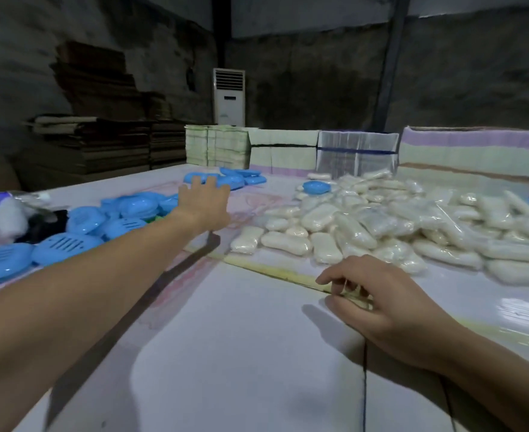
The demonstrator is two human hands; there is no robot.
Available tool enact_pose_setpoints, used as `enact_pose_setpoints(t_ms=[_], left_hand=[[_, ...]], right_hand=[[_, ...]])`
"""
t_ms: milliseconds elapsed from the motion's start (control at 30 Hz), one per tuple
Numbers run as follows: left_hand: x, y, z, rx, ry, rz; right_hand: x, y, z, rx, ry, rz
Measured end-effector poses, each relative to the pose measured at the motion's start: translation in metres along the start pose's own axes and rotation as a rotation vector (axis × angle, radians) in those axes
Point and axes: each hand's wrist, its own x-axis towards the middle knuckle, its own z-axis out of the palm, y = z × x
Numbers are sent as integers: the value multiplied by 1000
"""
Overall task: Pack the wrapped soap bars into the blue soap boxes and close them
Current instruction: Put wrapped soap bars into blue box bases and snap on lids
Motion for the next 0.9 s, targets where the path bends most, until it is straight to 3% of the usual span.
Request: enact_pose_setpoints(t_ms=[133,267,433,633,767,900], left_hand=[[2,-28,13,193,-168,-99],[-9,-10,16,129,48,85],[-36,37,4,-200,318,336],[-65,79,-23,-605,442,411],[-83,108,-44,-931,436,482],[-100,137,-52,-1000,458,649]], right_hand=[[0,2,-1,12,-30,29],[1,5,-1,36,-8,52],[3,7,-1,81,23,94],[1,14,-5,214,116,150],[1,19,-9,239,178,166],[1,18,-19,308,430,154]])
